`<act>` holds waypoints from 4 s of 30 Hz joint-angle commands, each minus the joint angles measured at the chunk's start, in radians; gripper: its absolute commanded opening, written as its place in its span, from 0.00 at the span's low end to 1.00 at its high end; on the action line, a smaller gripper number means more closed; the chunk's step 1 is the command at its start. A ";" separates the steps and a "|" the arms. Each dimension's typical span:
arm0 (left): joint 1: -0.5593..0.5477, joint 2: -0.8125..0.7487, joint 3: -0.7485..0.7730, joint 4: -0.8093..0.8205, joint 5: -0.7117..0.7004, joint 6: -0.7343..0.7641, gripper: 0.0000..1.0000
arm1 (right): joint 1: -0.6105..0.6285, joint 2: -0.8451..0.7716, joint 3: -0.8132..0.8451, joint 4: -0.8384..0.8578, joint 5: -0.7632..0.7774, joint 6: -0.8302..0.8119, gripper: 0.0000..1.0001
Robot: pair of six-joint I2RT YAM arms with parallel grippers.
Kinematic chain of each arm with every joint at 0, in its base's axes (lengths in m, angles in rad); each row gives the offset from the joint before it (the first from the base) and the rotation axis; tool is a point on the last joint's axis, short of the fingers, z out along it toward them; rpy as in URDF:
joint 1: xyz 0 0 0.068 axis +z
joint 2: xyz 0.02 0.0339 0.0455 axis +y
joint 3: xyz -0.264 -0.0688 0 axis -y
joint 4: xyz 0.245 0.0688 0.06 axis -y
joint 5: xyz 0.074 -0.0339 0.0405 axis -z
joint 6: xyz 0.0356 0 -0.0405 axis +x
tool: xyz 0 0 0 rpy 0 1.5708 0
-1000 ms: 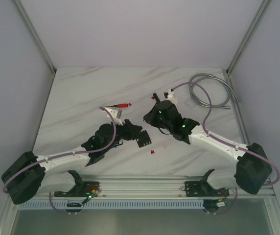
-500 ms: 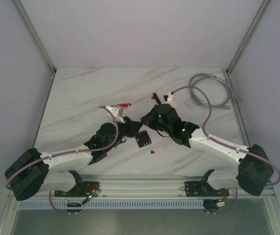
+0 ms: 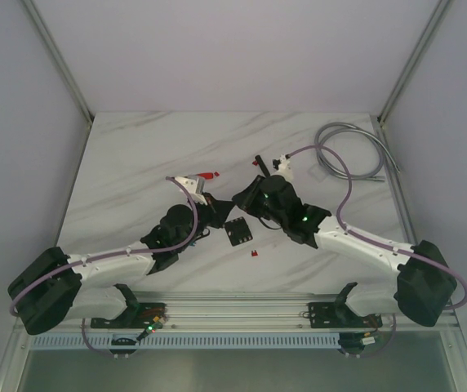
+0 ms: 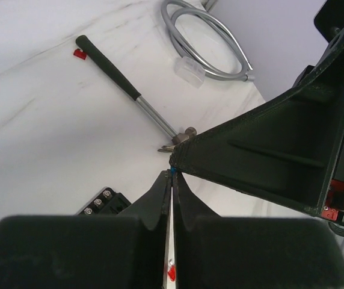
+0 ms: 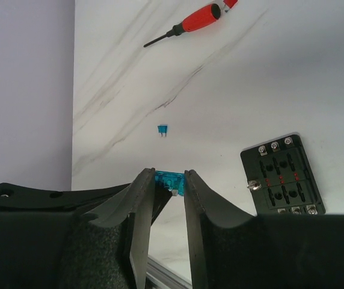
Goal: Snap on the fuse box
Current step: Pick up the fuse from the center of the board, then install the fuse at the fuse box base.
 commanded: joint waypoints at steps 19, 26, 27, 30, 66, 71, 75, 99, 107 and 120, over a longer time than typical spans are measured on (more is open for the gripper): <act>0.103 -0.182 0.022 -0.100 0.301 0.149 0.00 | -0.243 -0.164 -0.219 0.567 -0.606 -0.369 0.56; 0.136 -0.238 0.068 -0.128 0.533 0.135 0.00 | -0.270 -0.234 -0.229 0.621 -0.860 -0.484 0.56; 0.137 -0.245 0.074 -0.130 0.556 0.131 0.00 | -0.275 -0.244 -0.229 0.623 -0.886 -0.496 0.55; 0.140 -0.262 0.087 -0.133 0.610 0.116 0.00 | -0.289 -0.280 -0.232 0.619 -0.956 -0.530 0.55; 0.141 -0.252 0.086 0.054 0.824 -0.021 0.00 | -0.301 -0.281 -0.215 0.668 -1.201 -0.566 0.31; 0.142 -0.253 0.086 0.057 0.822 -0.020 0.00 | -0.300 -0.275 -0.208 0.664 -1.215 -0.565 0.26; 0.142 -0.252 0.086 0.065 0.824 -0.024 0.00 | -0.300 -0.270 -0.204 0.663 -1.230 -0.563 0.24; 0.169 -0.317 0.008 -0.046 0.567 0.003 0.43 | -0.238 -0.302 -0.149 0.312 -0.983 -0.758 0.00; 0.236 -0.369 -0.068 -0.210 0.292 -0.030 0.71 | -0.138 -0.257 -0.115 0.134 -0.535 -0.788 0.00; 0.269 -0.378 -0.134 -0.456 0.132 0.013 0.99 | 0.090 -0.019 -0.024 -0.015 0.106 -0.722 0.00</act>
